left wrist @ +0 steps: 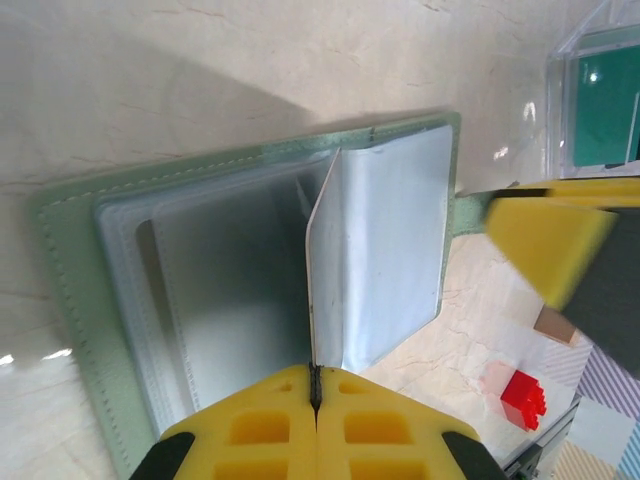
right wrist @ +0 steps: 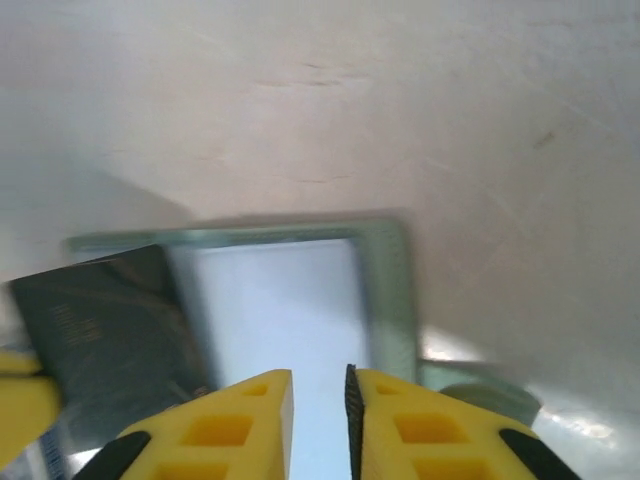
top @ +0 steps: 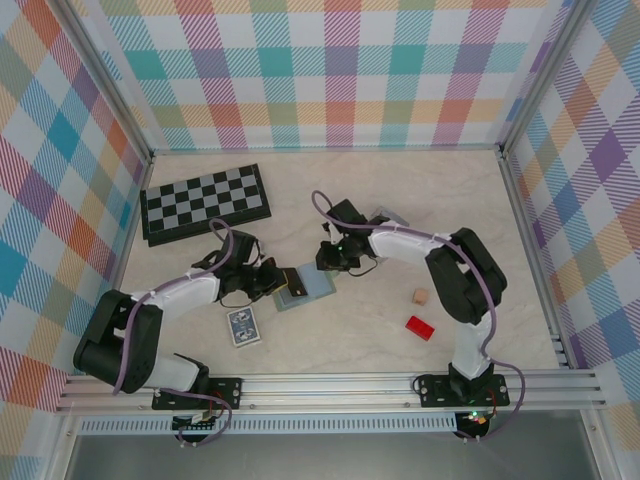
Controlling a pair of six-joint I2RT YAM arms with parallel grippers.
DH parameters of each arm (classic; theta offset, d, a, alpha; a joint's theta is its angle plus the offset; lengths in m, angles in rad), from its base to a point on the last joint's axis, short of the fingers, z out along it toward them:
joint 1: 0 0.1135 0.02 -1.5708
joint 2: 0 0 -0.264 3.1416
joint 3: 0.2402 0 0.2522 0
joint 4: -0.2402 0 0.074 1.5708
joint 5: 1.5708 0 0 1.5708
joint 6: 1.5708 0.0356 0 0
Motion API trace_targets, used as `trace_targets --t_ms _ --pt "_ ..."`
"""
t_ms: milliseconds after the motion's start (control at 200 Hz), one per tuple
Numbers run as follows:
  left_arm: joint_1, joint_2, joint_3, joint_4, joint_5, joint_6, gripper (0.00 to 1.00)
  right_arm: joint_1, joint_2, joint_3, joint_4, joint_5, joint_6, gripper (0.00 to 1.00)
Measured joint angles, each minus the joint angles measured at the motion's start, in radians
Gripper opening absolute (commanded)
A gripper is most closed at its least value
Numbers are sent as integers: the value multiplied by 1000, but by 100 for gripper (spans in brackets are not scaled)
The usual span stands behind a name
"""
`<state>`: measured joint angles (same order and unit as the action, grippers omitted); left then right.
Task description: Take the credit cards out of the card holder
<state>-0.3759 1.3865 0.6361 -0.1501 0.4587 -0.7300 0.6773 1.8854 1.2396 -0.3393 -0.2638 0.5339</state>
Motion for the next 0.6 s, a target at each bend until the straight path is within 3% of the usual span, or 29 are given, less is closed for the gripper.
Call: trace_targets --t_ms 290,600 --pt "15 -140 101 -164 -10 55 0 -32 -160 -59 220 -256 21 62" --pt "31 -180 189 -88 129 20 0 -109 -166 -171 408 -441 142 78"
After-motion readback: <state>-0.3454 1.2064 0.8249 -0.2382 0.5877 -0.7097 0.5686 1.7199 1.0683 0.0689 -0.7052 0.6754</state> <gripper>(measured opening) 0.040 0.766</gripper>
